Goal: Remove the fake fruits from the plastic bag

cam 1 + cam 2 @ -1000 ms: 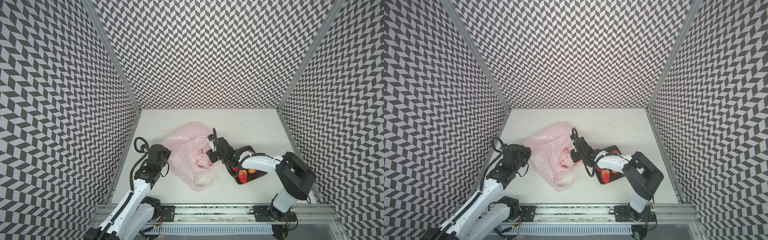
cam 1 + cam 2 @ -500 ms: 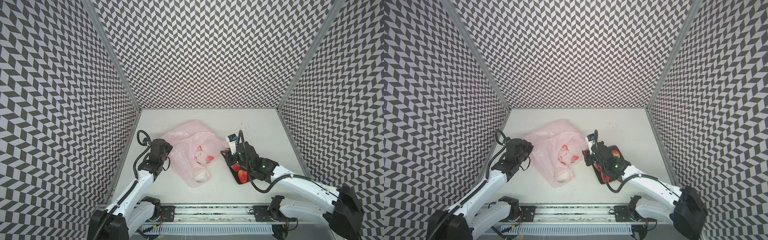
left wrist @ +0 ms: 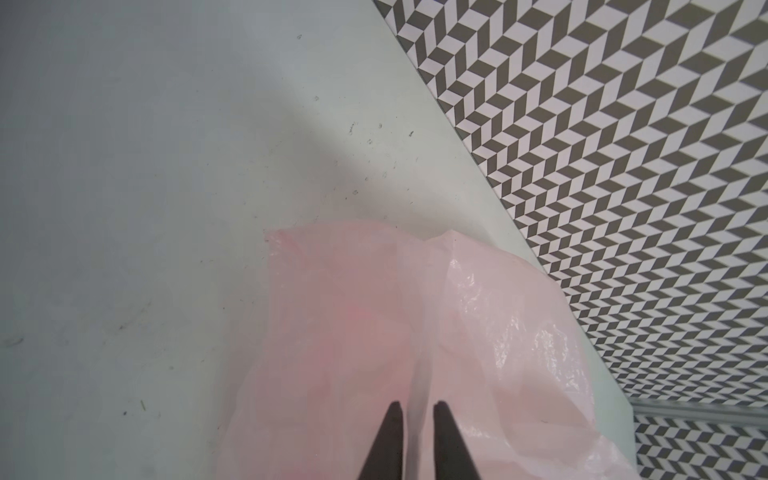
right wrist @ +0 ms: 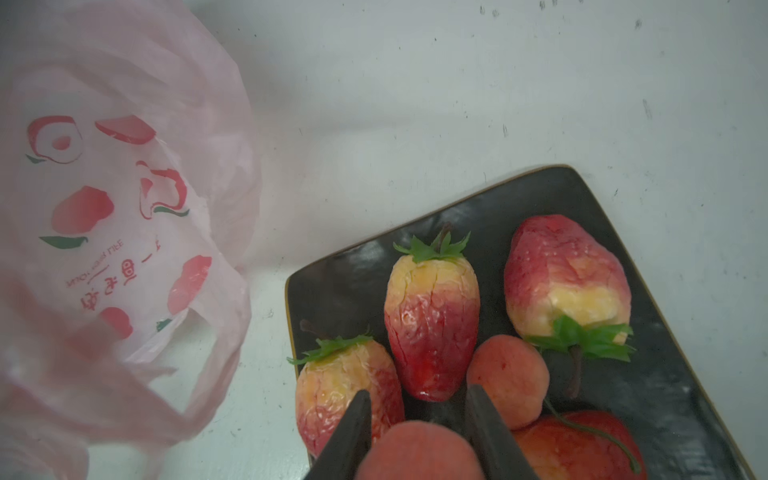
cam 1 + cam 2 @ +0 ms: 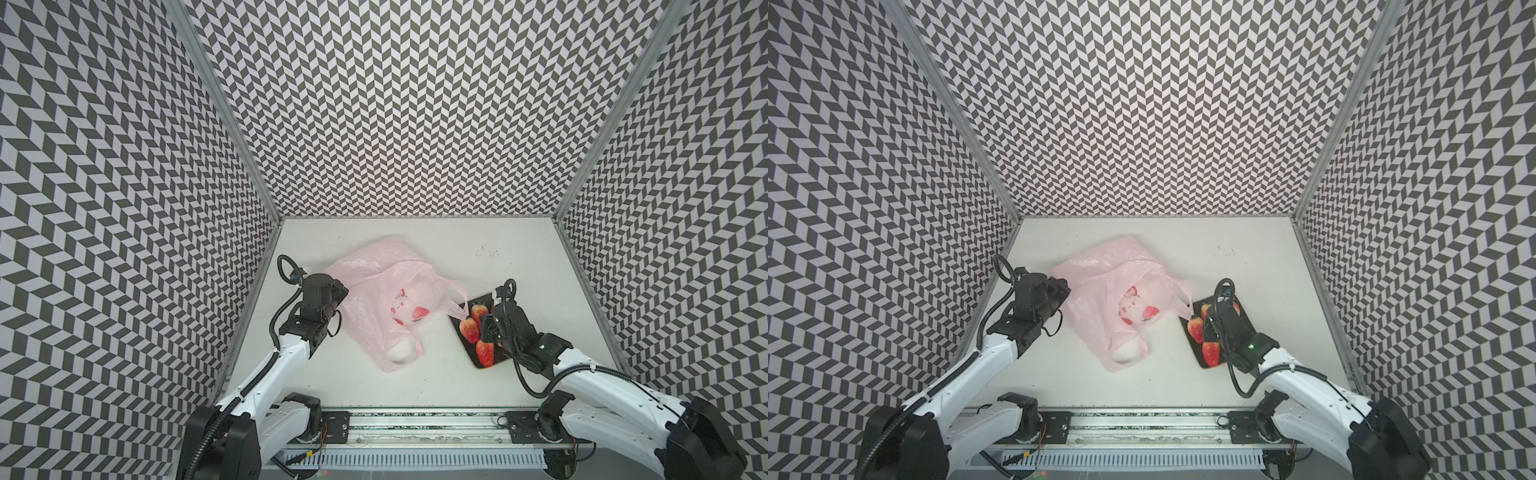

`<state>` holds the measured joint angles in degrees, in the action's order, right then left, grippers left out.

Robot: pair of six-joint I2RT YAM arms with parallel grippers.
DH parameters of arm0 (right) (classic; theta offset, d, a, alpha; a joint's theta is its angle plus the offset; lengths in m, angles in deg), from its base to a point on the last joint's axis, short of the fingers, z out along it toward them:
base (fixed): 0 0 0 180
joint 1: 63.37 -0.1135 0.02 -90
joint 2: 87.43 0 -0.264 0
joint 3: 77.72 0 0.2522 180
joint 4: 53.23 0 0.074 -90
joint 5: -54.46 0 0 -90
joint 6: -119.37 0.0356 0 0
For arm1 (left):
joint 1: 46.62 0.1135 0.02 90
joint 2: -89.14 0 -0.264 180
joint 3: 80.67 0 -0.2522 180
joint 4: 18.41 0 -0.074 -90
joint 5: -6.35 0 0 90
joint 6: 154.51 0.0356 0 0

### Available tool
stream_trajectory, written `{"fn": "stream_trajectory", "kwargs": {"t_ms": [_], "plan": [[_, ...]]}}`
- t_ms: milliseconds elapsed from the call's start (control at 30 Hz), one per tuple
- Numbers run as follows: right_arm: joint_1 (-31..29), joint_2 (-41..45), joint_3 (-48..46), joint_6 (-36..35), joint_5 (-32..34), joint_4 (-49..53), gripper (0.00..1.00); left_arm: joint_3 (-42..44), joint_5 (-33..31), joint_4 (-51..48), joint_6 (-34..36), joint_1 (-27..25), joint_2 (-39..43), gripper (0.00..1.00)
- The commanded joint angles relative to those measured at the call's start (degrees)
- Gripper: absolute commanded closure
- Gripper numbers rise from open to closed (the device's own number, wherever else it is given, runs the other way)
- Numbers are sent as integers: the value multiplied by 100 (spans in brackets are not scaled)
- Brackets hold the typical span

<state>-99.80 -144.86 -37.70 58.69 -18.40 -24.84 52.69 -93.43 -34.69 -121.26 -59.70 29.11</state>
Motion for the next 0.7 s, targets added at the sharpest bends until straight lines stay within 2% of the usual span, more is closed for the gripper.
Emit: {"fn": "stream_trajectory", "kwargs": {"t_ms": [0,167,300,533,667], "plan": [[39,-187,-28,183,2,-685,61,-56,-32,113,177,25,130,73],[62,-404,-92,212,179,-822,51,-146,-66,-37,347,32,259,56],[83,-458,-60,216,288,-732,43,-268,-170,-239,496,42,371,48],[150,92,208,166,588,-365,35,-603,-554,-677,806,51,637,35],[525,421,395,97,804,-225,30,-748,-938,-863,1007,99,749,22]]}}
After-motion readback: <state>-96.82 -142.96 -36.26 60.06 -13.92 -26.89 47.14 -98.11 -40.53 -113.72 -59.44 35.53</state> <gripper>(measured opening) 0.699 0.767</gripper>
